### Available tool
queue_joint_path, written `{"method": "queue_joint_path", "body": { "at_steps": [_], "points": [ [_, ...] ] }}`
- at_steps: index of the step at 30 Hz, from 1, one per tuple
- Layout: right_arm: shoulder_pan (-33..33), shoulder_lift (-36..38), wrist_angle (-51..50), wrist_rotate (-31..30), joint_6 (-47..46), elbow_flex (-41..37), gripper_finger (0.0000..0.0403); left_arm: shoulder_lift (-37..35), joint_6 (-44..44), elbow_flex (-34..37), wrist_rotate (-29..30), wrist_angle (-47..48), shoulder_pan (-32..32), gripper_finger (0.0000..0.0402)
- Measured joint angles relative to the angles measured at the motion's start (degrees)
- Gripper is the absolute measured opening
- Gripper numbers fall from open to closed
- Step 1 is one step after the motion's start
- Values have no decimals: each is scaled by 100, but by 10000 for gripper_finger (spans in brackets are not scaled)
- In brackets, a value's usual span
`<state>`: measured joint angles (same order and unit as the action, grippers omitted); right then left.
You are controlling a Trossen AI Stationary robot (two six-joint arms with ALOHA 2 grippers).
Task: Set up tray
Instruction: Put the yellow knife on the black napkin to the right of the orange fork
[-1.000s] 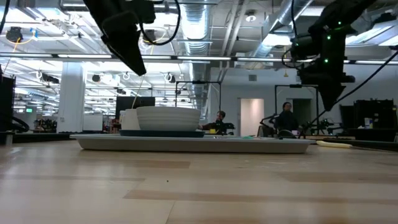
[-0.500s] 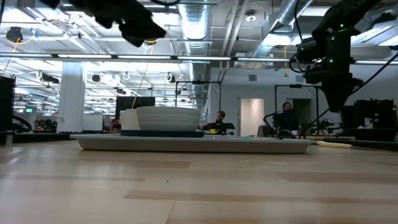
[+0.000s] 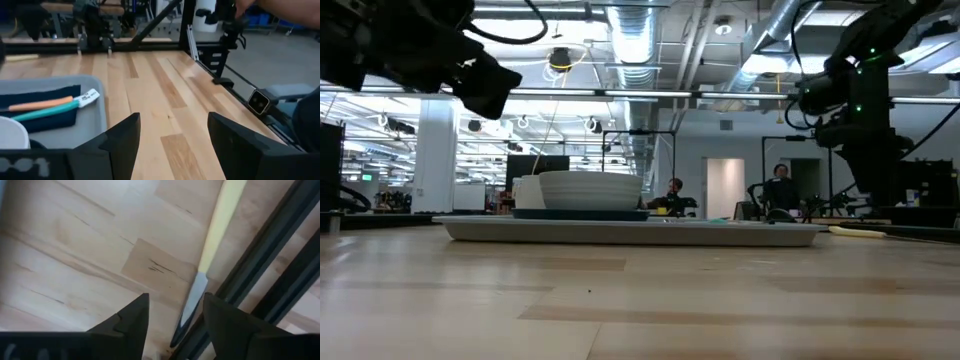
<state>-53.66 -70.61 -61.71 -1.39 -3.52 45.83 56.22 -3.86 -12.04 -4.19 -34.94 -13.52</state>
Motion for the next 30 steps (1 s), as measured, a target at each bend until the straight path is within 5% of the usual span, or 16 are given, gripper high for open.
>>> {"method": "queue_joint_path", "body": {
  "at_steps": [18,30],
  "points": [
    [1,-73,800,-363,-437,-263,168,12,1127,202,-24,-833,-13,219],
    [293,-1609,877,-1149,-177,-259,168,12,1116,202,-56,-808,-15,219]
  ]
}}
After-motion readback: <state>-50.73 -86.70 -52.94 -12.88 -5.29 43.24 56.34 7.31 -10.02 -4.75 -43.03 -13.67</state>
